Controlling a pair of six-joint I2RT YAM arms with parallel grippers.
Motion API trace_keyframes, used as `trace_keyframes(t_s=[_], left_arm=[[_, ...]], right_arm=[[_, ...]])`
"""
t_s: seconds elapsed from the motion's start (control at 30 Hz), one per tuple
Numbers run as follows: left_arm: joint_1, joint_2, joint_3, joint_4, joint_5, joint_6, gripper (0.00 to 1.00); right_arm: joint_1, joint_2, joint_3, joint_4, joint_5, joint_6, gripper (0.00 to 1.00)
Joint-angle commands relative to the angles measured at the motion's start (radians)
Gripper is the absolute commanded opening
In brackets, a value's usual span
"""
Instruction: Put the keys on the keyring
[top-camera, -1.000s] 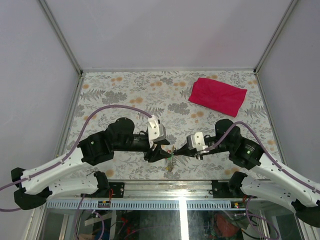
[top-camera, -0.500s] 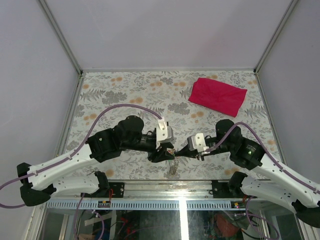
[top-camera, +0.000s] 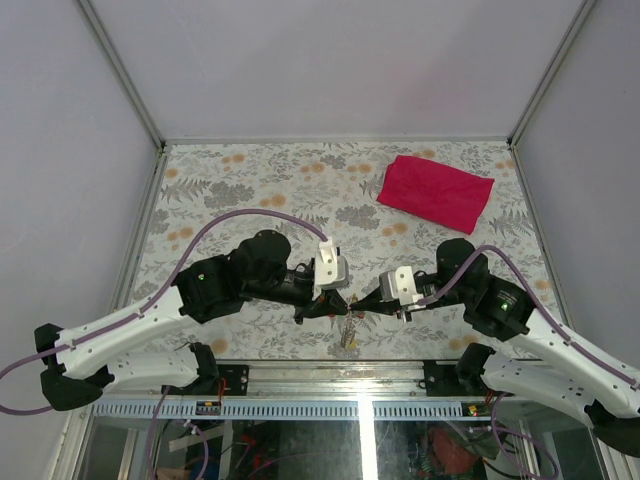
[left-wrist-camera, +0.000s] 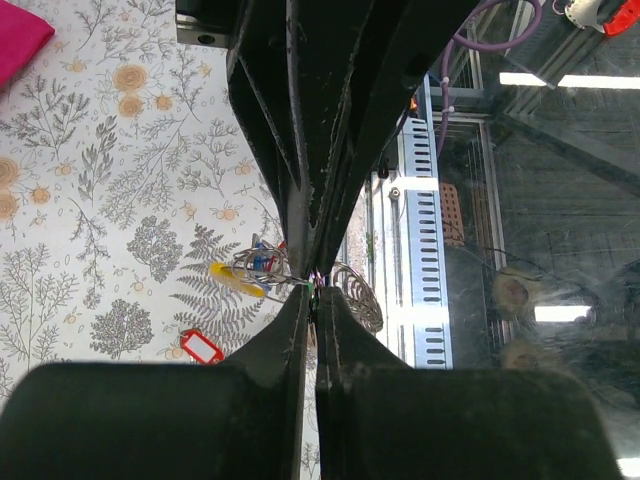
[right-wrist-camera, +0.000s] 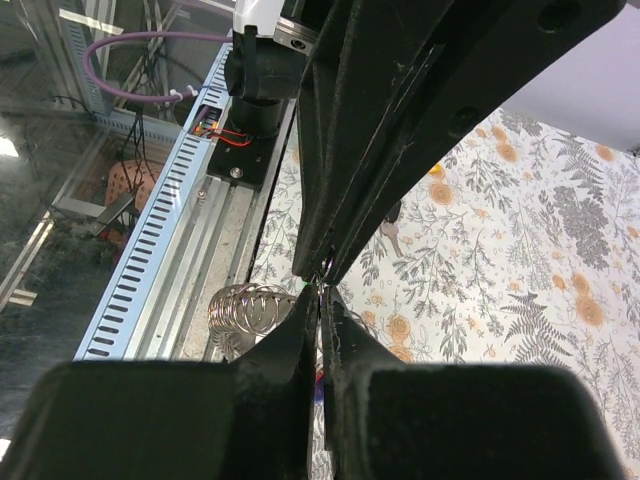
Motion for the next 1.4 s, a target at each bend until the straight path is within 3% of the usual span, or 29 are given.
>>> trace_keyframes(t_s=[0.0, 0.57, 0.8, 0.87, 1.37], left_arm=[[0.004, -0.026, 0.034, -0.015, 0.000, 0.010, 0.00], [0.005, -0.083, 0.010, 0.077, -0.078, -0.060, 0.00], [0.005, -0.087, 0.031, 0.073, -0.072, -0.051, 0.00], [0.004, -0.085, 0.034, 0.068, -0.067, -0.048, 0.00], [0.005, -0.079, 0.041, 0.063, -0.057, -0.043, 0.00]], right_arm=[[0.005, -0.039, 0.052, 0.048, 0.008, 0.007, 0.00], [0.006, -0.086, -0.006, 0.184, 0.053, 0.132, 0.00], [0.005, -0.080, -0.015, 0.175, 0.042, 0.131, 0.27], [0.006, -0.078, -0.016, 0.175, 0.040, 0.131, 0.31], [0.006, -0.037, -0.024, 0.198, 0.027, 0.150, 0.32]])
